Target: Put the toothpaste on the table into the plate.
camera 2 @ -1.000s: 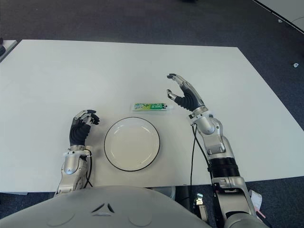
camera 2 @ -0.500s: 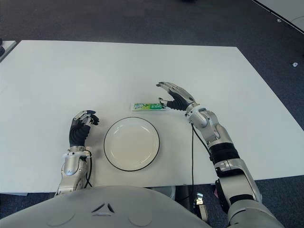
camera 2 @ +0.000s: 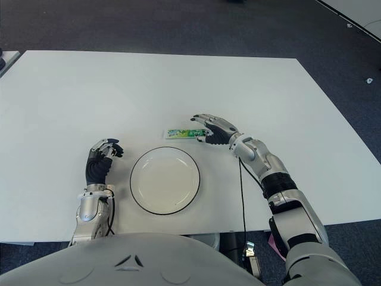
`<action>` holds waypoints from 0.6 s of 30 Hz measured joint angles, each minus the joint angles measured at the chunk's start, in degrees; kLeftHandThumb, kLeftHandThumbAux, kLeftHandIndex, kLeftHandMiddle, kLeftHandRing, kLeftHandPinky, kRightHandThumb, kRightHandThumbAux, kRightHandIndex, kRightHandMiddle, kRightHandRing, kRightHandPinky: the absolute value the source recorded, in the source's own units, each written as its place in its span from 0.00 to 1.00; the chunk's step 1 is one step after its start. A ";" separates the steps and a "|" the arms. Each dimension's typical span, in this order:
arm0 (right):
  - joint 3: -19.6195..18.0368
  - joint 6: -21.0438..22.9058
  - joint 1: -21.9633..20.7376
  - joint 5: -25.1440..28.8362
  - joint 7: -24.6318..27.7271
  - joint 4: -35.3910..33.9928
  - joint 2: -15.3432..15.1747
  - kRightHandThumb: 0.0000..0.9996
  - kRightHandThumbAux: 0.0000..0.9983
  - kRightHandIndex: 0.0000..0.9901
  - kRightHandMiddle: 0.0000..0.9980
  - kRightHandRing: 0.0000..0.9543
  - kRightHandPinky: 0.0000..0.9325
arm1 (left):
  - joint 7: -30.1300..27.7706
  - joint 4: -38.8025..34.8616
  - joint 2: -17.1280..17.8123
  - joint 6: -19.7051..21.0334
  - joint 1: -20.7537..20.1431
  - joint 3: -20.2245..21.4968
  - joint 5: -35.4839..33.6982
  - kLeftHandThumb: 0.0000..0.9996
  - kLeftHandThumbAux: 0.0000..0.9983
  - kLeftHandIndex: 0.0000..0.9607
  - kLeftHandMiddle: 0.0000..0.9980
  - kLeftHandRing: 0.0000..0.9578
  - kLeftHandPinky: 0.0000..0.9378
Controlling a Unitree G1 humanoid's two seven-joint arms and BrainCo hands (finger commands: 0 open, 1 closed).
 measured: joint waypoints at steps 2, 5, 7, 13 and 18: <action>0.83 -0.47 -0.75 -0.70 -0.38 1.65 0.11 0.52 0.35 0.01 0.00 0.00 0.00 | 0.00 -0.16 0.00 -0.18 0.34 0.00 -0.01 0.70 0.72 0.45 0.57 0.58 0.57; 2.00 -0.74 -1.83 -1.14 -0.67 3.68 0.25 0.52 0.36 0.00 0.00 0.00 0.00 | 0.00 -0.39 -0.01 -0.36 0.67 -0.01 -0.03 0.70 0.72 0.45 0.57 0.58 0.57; 2.64 -0.92 -2.44 -1.54 -0.71 4.84 0.35 0.52 0.37 0.00 0.00 0.00 0.00 | 0.00 -0.49 -0.01 -0.45 0.84 -0.02 -0.05 0.70 0.72 0.45 0.57 0.58 0.57; 4.82 -1.73 -3.67 -2.41 -1.12 8.11 0.59 0.52 0.38 0.00 0.00 0.00 0.00 | 0.00 -0.89 -0.02 -0.63 1.28 0.00 -0.13 0.70 0.72 0.45 0.57 0.59 0.57; 6.20 -2.18 -4.56 -3.04 -2.75 11.01 0.89 0.52 0.39 0.00 0.00 0.00 0.00 | -0.01 -1.49 -0.04 -0.61 1.62 0.01 -0.13 0.70 0.72 0.45 0.58 0.59 0.57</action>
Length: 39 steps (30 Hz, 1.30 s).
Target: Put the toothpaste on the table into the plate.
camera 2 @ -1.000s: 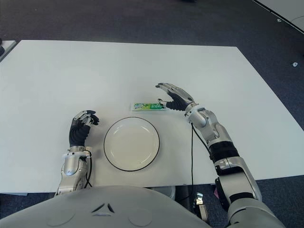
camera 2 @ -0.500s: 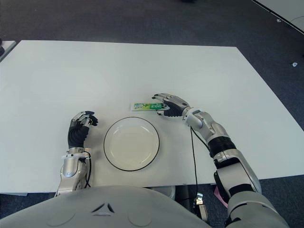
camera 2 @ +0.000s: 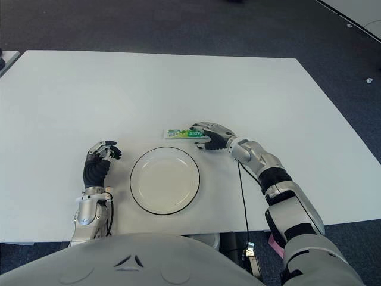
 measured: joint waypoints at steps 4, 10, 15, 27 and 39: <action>0.80 -0.33 -0.78 -0.01 -0.59 1.37 0.12 0.52 0.38 0.00 0.00 0.00 0.00 | 0.00 -0.48 -0.05 0.16 0.60 -0.02 0.01 0.70 0.72 0.45 0.58 0.59 0.57; 1.70 -0.42 -2.00 0.02 -0.63 3.35 0.34 0.50 0.38 0.00 0.00 0.00 0.00 | 0.00 -1.63 -0.27 0.88 1.74 -0.02 0.03 0.70 0.72 0.45 0.58 0.59 0.57; 2.48 -0.67 -2.64 0.05 -0.96 4.75 0.58 0.50 0.38 0.00 0.00 0.00 0.00 | 0.00 -2.10 -0.34 1.42 2.07 -0.02 0.03 0.70 0.72 0.45 0.57 0.59 0.57; 3.88 -1.08 -4.26 0.05 -3.18 8.59 1.50 0.49 0.39 0.00 0.00 0.00 0.00 | -0.01 -2.82 -0.61 1.98 2.98 0.00 0.03 0.70 0.72 0.45 0.58 0.59 0.57; 5.74 -0.80 -5.85 -0.39 -8.74 13.81 3.49 0.60 0.47 0.09 0.06 0.08 0.23 | 0.00 -3.34 -0.95 2.05 3.77 0.07 0.06 0.70 0.72 0.45 0.58 0.58 0.57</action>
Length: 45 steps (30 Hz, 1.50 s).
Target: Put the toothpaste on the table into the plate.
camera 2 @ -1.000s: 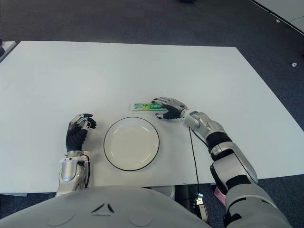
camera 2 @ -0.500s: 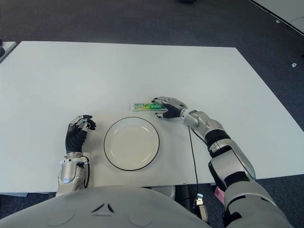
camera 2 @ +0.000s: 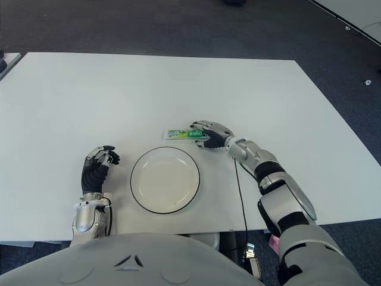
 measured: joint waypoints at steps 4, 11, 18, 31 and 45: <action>1.58 0.71 -1.05 -1.15 -4.94 3.59 1.59 0.70 0.48 0.25 0.17 0.21 0.35 | 0.00 -0.05 -0.10 0.01 0.18 0.04 -0.01 0.70 0.72 0.45 0.58 0.58 0.57; 2.44 0.98 -1.15 -1.51 -10.31 5.34 2.20 0.77 0.67 0.43 0.37 0.43 0.49 | 0.00 -0.18 -0.13 0.00 0.24 0.10 -0.01 0.70 0.72 0.45 0.58 0.59 0.58; 1.46 1.00 -1.18 -0.48 -10.43 4.98 2.13 0.97 0.67 0.42 0.43 0.48 0.52 | 0.04 -0.51 -0.15 0.12 0.28 0.12 0.04 0.70 0.72 0.45 0.58 0.59 0.58; -0.52 2.45 -0.92 0.79 -9.02 4.26 2.47 1.00 0.66 0.42 0.47 0.51 0.49 | 0.52 -0.67 -0.18 0.38 0.27 0.11 0.26 0.70 0.72 0.45 0.58 0.59 0.58; -1.44 2.53 -0.53 0.81 -8.91 4.04 2.47 1.00 0.66 0.42 0.50 0.53 0.47 | 1.61 -0.63 -0.19 0.75 0.16 0.13 1.17 0.70 0.72 0.45 0.57 0.59 0.57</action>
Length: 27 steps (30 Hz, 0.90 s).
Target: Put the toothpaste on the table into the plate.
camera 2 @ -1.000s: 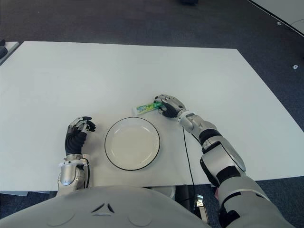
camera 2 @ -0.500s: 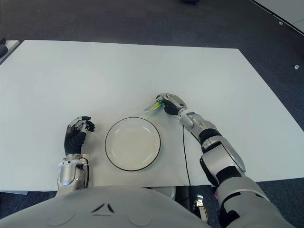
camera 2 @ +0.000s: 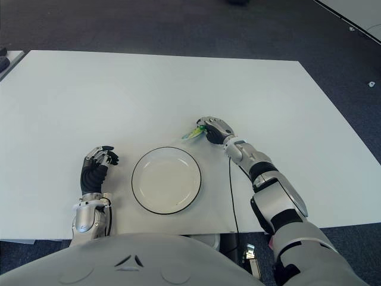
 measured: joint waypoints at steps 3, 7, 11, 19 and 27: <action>-0.52 0.00 0.16 0.30 0.00 -0.06 0.00 1.00 0.66 0.42 0.50 0.53 0.48 | 0.02 0.19 0.00 -0.35 -0.15 0.01 0.10 0.70 0.72 0.45 0.57 0.59 0.57; -1.48 0.00 0.65 1.08 -0.25 -0.21 0.02 1.00 0.66 0.42 0.49 0.51 0.50 | 0.02 0.38 0.00 -0.60 -0.25 0.04 0.22 0.70 0.72 0.45 0.57 0.59 0.58; -2.63 -0.01 1.56 2.10 -1.34 -0.27 0.04 1.00 0.66 0.42 0.48 0.51 0.51 | 0.02 0.62 0.00 -0.59 -0.36 0.05 0.33 0.70 0.72 0.45 0.57 0.59 0.58; -6.57 -1.41 4.02 6.45 -0.83 -1.87 0.04 1.00 0.66 0.41 0.47 0.52 0.50 | 0.02 0.62 0.00 -0.51 -0.43 0.10 0.19 0.70 0.72 0.45 0.58 0.59 0.58; -12.55 -2.46 8.37 14.62 4.69 -7.44 0.53 1.00 0.67 0.43 0.45 0.52 0.47 | 0.02 0.42 0.04 0.19 -0.60 0.18 -0.05 0.70 0.72 0.45 0.58 0.59 0.58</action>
